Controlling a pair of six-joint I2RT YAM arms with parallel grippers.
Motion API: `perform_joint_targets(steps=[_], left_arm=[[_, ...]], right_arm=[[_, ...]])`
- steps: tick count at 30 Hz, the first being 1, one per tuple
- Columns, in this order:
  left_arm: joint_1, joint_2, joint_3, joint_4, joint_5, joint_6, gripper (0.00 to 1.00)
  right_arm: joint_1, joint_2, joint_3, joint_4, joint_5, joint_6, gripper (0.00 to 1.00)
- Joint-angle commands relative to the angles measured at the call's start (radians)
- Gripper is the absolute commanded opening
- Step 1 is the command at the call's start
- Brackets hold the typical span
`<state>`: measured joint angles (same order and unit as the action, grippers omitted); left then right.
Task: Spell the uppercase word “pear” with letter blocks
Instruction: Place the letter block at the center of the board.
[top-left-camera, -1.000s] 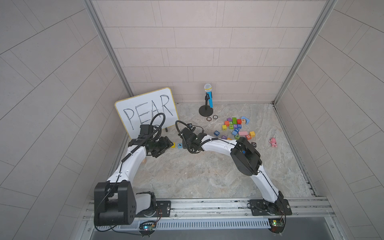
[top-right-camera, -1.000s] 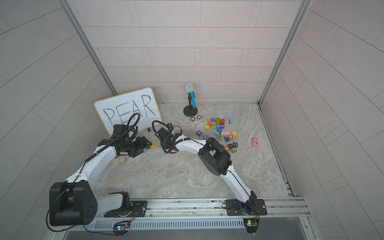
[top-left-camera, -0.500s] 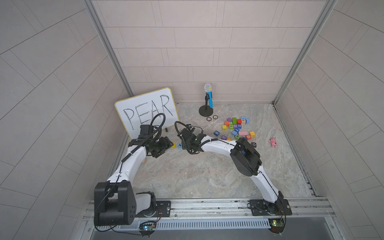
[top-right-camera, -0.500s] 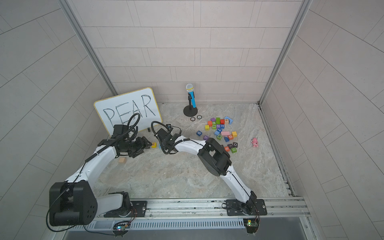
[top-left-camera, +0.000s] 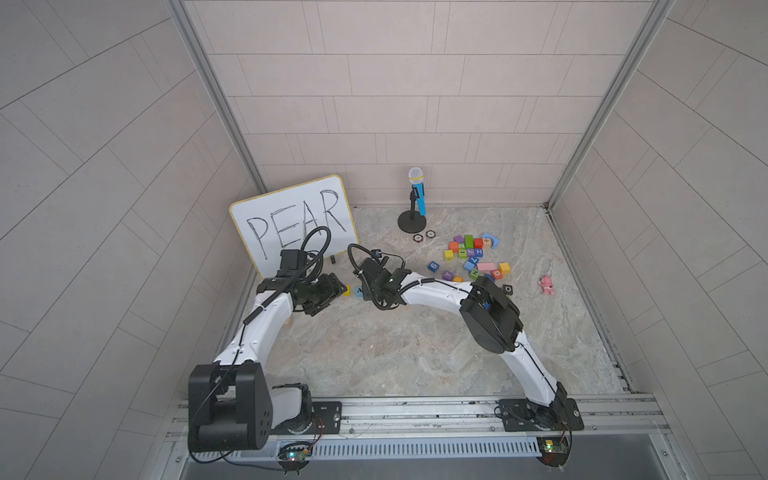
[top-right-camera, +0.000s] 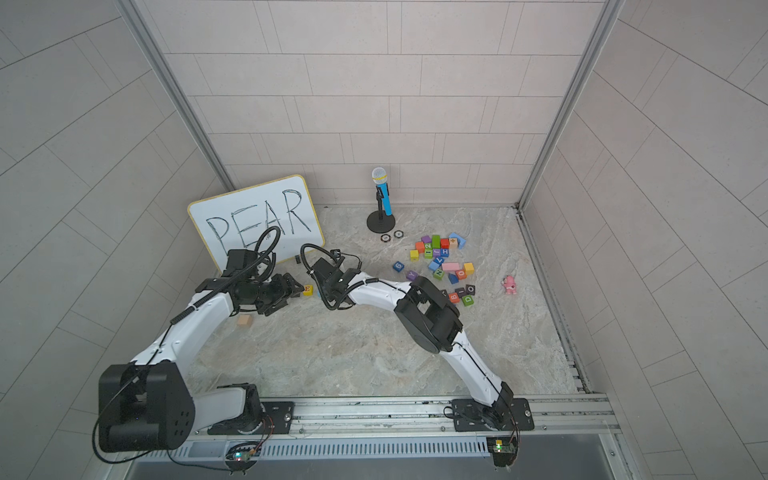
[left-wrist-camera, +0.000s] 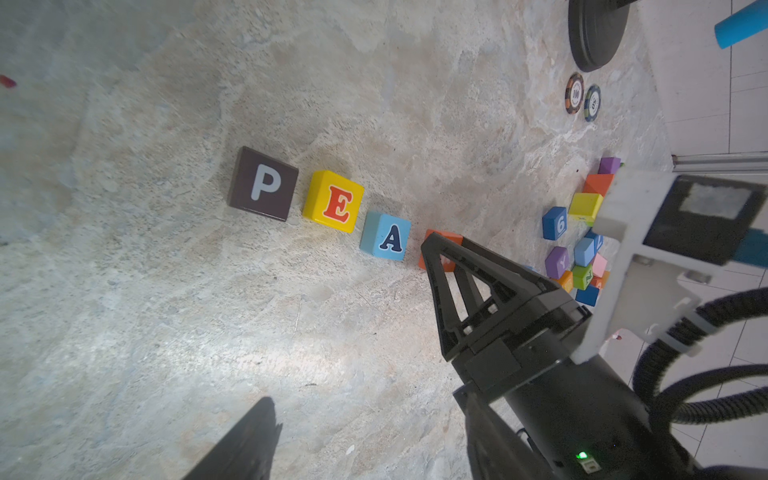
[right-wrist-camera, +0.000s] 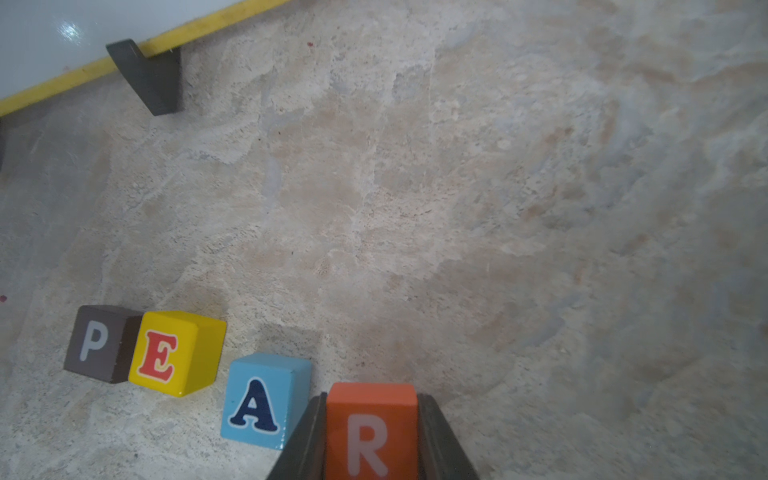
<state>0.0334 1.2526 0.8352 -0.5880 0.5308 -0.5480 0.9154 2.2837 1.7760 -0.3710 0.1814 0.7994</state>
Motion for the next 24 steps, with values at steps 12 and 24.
perform_joint_targets(steps=[12,24], left_arm=[[0.009,-0.018,-0.013,0.002,0.001,0.016,0.75],[0.012,-0.02,-0.014,0.007,0.003,0.014,0.75]], right_arm=[[0.008,0.045,0.02,-0.026,0.029,0.021,0.29],[0.008,0.043,0.03,-0.026,0.036,0.021,0.31]])
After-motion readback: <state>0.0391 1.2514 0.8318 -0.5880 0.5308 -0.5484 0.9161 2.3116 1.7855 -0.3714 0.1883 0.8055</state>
